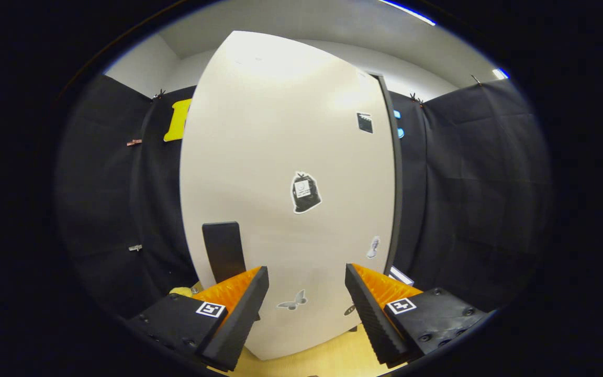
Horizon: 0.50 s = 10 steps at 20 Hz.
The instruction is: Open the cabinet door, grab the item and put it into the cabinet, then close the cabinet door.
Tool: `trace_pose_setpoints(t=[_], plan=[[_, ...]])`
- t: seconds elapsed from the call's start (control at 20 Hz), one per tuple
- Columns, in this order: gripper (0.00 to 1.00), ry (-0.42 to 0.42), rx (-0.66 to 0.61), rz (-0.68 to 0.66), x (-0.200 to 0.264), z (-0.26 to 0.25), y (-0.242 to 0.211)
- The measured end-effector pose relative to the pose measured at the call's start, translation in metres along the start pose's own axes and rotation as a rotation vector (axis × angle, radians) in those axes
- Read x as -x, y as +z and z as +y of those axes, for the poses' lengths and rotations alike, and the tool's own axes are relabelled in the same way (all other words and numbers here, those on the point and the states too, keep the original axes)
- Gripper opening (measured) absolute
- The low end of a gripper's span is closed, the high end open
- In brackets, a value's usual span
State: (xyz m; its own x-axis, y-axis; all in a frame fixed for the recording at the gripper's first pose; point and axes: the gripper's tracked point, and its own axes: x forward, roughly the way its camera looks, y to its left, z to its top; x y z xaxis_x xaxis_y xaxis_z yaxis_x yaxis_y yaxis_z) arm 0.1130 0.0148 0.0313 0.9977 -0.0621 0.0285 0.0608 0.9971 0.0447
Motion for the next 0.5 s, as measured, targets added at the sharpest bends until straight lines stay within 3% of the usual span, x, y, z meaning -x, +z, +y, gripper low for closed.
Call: trace_pose_setpoints(t=[0.25,0.5], plan=[[0.95,0.014,0.011,-0.026,0.002,0.023,-0.001],[0.98,0.03,0.022,-0.006,0.002,0.003,-0.011]])
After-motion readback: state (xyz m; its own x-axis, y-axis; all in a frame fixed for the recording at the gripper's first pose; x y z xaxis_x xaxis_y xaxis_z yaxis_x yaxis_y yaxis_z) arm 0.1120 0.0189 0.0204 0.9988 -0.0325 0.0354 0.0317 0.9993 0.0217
